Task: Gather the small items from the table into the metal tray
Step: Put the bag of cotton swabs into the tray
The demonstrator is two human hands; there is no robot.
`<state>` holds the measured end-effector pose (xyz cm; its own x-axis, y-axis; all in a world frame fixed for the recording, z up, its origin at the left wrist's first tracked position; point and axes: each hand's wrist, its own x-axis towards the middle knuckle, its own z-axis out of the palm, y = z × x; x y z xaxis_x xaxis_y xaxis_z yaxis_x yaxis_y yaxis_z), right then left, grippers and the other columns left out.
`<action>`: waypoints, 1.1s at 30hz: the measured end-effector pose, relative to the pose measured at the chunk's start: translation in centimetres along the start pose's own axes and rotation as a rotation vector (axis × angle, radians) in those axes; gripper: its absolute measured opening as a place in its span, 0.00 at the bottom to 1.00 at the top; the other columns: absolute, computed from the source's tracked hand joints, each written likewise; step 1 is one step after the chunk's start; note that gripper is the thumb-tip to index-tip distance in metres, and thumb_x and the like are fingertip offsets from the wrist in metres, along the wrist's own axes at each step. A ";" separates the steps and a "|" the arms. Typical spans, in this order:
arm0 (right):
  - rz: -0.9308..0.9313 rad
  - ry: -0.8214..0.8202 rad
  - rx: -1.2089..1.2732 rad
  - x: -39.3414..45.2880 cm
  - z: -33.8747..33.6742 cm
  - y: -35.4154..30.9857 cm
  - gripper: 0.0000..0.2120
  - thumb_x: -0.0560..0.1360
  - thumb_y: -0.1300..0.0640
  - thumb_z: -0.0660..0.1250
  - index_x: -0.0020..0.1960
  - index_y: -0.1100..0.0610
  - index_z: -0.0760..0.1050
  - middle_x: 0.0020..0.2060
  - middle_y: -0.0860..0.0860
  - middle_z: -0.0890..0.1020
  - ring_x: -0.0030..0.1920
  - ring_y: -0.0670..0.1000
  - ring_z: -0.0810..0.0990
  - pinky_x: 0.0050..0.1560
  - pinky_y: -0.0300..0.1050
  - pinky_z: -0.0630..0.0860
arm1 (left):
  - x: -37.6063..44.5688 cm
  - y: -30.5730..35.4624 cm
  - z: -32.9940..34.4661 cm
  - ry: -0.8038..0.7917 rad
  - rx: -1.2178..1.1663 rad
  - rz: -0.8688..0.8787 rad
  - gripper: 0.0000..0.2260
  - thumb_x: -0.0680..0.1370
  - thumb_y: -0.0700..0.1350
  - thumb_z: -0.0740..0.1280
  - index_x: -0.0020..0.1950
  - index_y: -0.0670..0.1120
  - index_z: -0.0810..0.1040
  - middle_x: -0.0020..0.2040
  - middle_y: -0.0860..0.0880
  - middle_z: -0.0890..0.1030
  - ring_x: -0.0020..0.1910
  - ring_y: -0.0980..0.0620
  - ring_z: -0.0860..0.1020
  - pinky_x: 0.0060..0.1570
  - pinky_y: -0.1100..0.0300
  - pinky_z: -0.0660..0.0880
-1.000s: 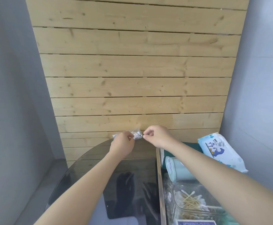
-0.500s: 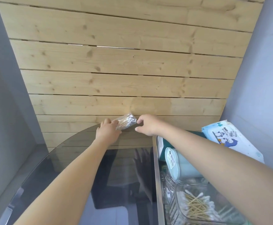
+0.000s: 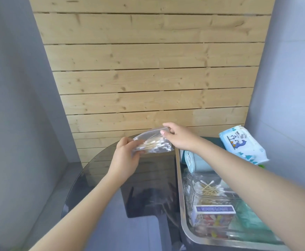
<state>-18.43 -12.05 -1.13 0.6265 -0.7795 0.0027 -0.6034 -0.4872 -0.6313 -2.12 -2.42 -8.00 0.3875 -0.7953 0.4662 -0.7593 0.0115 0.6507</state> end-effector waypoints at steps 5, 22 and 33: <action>0.054 0.058 0.248 -6.2 -0.1 0.0 0.22 0.78 0.50 0.60 0.71 0.45 0.63 0.54 0.51 0.80 0.56 0.58 0.79 0.51 0.48 0.74 | -4.7 4.2 -1.9 0.020 -0.038 0.209 0.17 0.72 0.34 0.70 0.58 0.47 0.81 0.48 0.48 0.71 0.52 0.48 0.72 0.52 0.80 0.64; 0.200 0.392 0.721 -14.8 2.3 4.7 0.13 0.75 0.49 0.66 0.56 0.53 0.78 0.52 0.50 0.83 0.57 0.50 0.79 0.58 0.49 0.73 | -9.1 9.5 1.1 -0.157 -0.879 -0.710 0.08 0.76 0.47 0.69 0.38 0.46 0.77 0.39 0.45 0.82 0.36 0.46 0.79 0.44 0.52 0.77; 0.494 0.108 0.932 -15.6 0.4 3.9 0.17 0.76 0.42 0.61 0.41 0.55 0.77 0.45 0.51 0.78 0.45 0.54 0.78 0.34 0.45 0.79 | -9.7 10.7 0.7 0.055 -0.614 -0.429 0.17 0.77 0.55 0.65 0.36 0.42 0.75 0.26 0.57 0.76 0.29 0.63 0.75 0.36 0.61 0.71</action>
<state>-30.30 -1.62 -3.93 0.3406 -0.8615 -0.3767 -0.1334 0.3523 -0.9263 -14.33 4.98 -5.99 0.6212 -0.7752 0.1151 -0.1135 0.0563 0.9919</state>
